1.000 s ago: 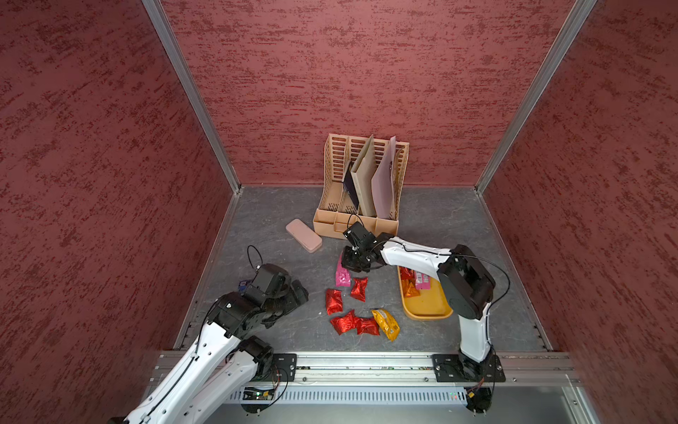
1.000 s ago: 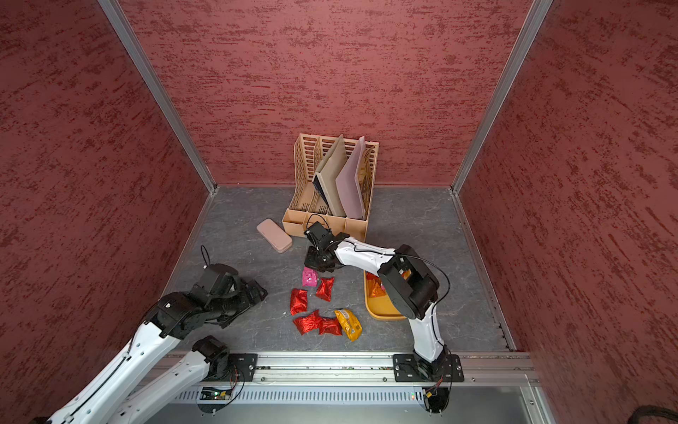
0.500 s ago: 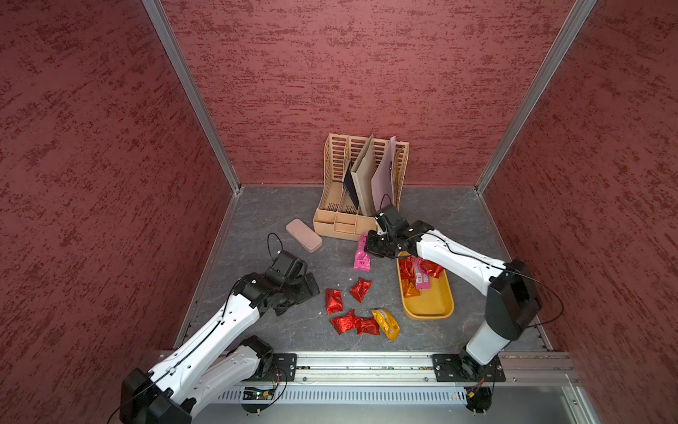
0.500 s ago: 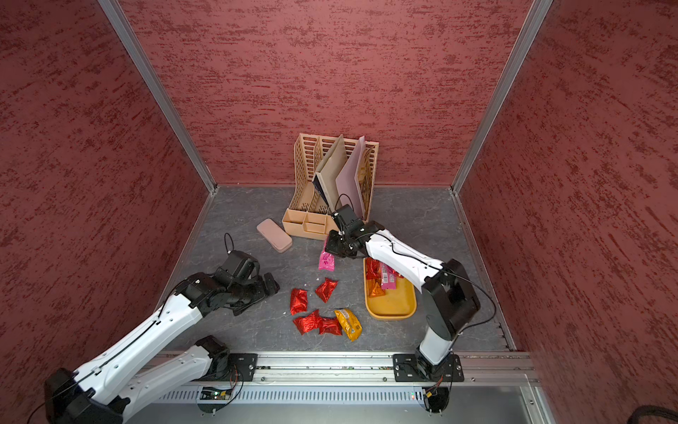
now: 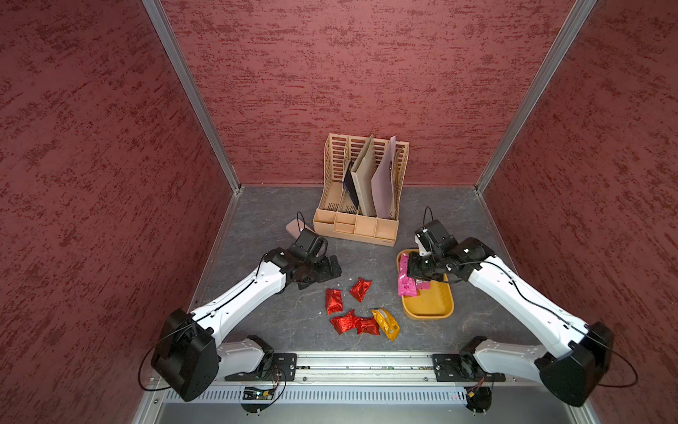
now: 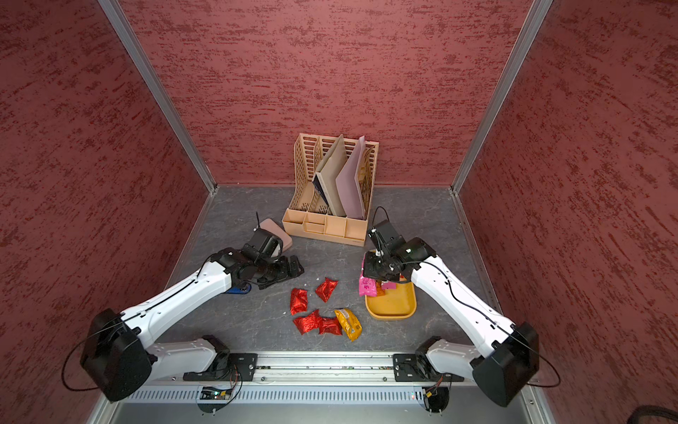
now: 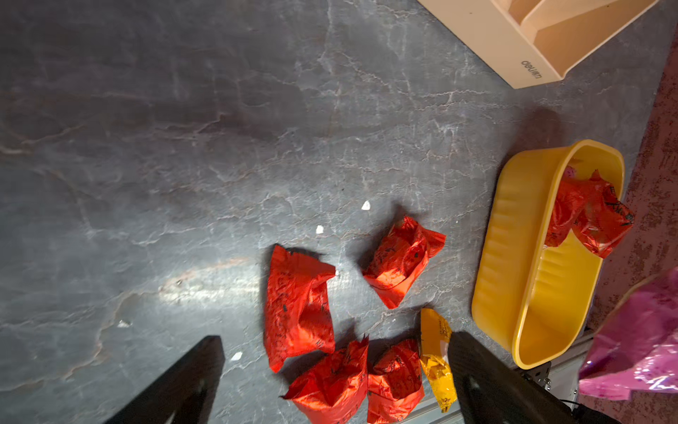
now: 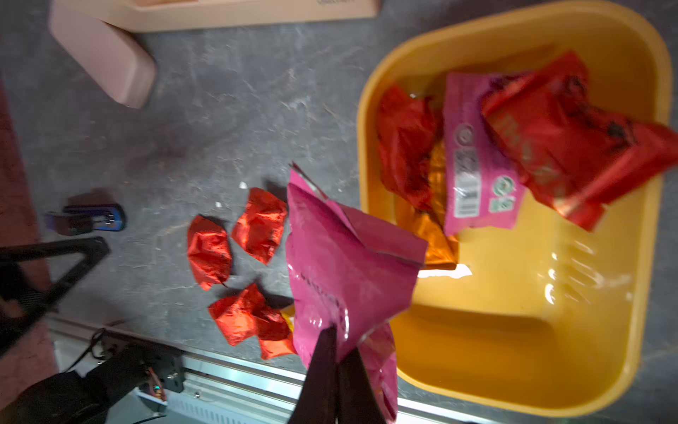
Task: Put the tea bags into the storage box
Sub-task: Place the tea bag in the storage box.
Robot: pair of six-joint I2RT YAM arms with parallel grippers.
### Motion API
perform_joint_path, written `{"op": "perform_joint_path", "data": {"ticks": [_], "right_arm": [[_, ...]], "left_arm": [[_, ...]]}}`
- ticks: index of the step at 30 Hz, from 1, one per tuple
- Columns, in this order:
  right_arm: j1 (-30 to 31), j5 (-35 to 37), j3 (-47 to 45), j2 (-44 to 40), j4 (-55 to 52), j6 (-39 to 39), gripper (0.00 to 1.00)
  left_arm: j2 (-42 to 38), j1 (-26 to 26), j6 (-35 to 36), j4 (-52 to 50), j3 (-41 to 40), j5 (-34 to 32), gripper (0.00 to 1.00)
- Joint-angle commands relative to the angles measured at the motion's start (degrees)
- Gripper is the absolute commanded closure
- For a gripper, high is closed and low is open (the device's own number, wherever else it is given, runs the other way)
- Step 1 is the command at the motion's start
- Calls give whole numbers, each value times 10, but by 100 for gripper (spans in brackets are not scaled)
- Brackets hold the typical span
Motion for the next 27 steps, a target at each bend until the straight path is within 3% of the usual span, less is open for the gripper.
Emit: {"op": "perform_joint_path", "data": {"ticks": [1,19,21,23,27], "right_arm": [[-6,40,-32,-34,-24,-8,100],[-27,40,-43,83,42,-119,99],[-27,36,-41,84,43,-120,88],[-26,38,-32,84,35,-117,71],[-27,59,6,82,-6,-103,56]], "left_arm": [[21,-11,17,29,26,16,0],[44,-39,-23,30,49,-31,0],[46,-39,-24,30,51,-31,0],[46,-39,-24,28,53,-33,0],[35,-39,-21,22,49,-38,0]]}}
